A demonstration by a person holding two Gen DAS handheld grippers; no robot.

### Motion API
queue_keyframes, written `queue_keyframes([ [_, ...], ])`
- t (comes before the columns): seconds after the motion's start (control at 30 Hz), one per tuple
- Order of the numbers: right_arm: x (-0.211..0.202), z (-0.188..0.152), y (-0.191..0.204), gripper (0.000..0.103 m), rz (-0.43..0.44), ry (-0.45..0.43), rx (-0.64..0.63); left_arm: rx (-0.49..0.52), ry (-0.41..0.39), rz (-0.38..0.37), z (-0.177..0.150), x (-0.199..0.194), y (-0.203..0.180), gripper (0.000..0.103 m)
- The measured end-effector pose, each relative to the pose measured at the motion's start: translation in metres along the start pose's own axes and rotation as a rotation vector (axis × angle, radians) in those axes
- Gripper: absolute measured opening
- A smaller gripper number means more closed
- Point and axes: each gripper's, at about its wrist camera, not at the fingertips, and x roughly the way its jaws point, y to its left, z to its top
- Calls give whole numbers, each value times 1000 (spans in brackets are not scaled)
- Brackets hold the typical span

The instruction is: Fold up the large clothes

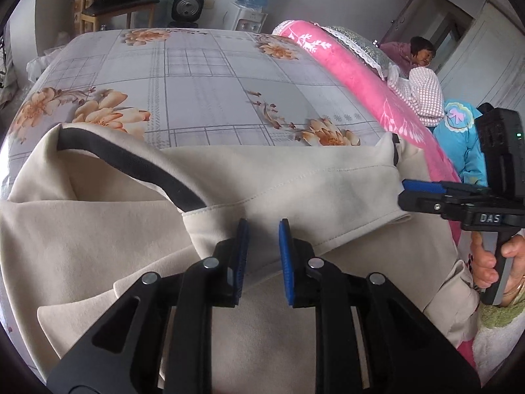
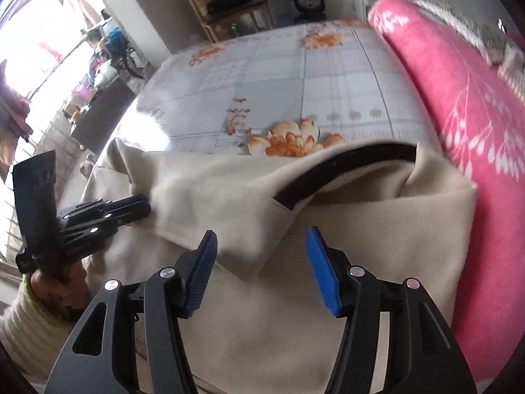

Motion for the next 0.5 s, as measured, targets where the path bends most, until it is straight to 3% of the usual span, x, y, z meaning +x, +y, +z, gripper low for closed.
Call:
queue_keyframes([
  [0.03,2,1,-1,51,11,-3,15,0,-1,2,0,0,0,18],
  [0.07,3,3,1,37,17,-12,17,4,-3,7,0,0,-2,18],
  [0.1,3,6,2,35,10,-20,19,11,-6,15,-1,0,-3,18],
  [0.17,0,12,3,18,26,-43,22,22,-9,26,-2,1,-7,19],
  [0.27,-1,22,2,16,13,-77,-13,29,-11,29,-3,0,-10,19],
  [0.33,12,22,-4,16,-8,-26,-20,33,-14,36,-5,-1,-12,19],
  [0.37,18,19,-8,20,-25,12,-16,37,-14,41,-5,-1,-13,19],
  [0.43,12,13,-20,29,-5,7,47,47,-14,48,-6,-1,-14,19],
  [0.5,-5,8,-26,29,-23,-19,106,54,-14,51,-7,-2,-14,19],
])
